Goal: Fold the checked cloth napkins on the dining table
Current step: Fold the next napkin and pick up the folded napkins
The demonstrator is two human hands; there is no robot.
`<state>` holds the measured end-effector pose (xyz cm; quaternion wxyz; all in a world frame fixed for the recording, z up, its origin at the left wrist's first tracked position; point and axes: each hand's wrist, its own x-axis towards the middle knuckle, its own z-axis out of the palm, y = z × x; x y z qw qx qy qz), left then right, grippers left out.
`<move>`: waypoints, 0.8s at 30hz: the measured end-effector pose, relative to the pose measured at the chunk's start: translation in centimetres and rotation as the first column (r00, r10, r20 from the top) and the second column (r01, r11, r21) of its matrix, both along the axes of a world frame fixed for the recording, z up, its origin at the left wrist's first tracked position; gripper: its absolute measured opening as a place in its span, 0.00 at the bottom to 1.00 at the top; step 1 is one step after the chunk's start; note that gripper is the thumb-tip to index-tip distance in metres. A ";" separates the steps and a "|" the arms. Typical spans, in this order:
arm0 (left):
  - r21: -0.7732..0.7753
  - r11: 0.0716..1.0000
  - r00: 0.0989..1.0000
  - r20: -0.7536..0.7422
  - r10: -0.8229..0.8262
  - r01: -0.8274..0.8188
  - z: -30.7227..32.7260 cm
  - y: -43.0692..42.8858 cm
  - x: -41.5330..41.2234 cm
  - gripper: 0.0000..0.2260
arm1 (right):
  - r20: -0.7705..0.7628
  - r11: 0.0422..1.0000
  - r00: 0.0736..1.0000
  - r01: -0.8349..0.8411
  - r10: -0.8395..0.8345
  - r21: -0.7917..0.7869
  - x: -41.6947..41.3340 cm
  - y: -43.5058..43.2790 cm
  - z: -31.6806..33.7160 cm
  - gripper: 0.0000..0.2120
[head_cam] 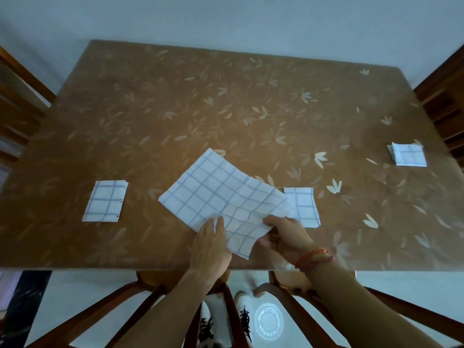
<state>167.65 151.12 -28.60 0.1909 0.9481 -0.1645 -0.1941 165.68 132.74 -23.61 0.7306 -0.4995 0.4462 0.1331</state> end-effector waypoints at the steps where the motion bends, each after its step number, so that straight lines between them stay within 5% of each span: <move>1: -0.014 1.000 1.000 -0.013 0.005 -0.005 0.0 0.2 0.1 0.30 | 0.039 0.997 0.998 -0.059 0.057 0.045 -0.3 0.0 0.2 0.08; 6: -0.070 0.998 1.000 -0.014 0.001 -0.002 0.3 1.3 0.5 0.24 | 0.213 0.943 0.937 -0.306 0.275 0.128 -2.3 -2.0 0.4 0.27; 11: -0.160 0.978 0.980 -0.125 -0.153 0.132 -0.9 4.4 1.1 0.23 | 0.086 0.778 0.894 -0.332 0.440 -0.534 -2.8 -4.1 -1.8 0.18; 14: -0.145 0.941 0.942 -0.100 -0.320 0.304 -2.1 6.8 1.2 0.29 | -0.085 0.749 0.907 -0.391 0.413 -0.535 -5.1 -8.0 -8.3 0.24; 17: -0.160 0.914 0.924 -0.029 -0.382 0.373 -3.0 8.7 1.2 0.33 | -0.057 0.581 0.789 -0.498 0.612 -0.644 -4.7 -8.5 -9.9 0.08; 22: -0.210 0.944 0.964 0.137 -0.228 0.254 -3.3 10.8 0.6 0.26 | -0.215 0.114 0.587 -0.472 0.780 -0.874 -2.0 -4.9 -4.6 0.13; 24: -0.209 0.948 0.964 0.168 -0.205 0.238 -3.7 11.5 0.5 0.27 | -0.229 0.112 0.585 -0.488 0.778 -0.866 -3.0 -4.8 -5.8 0.12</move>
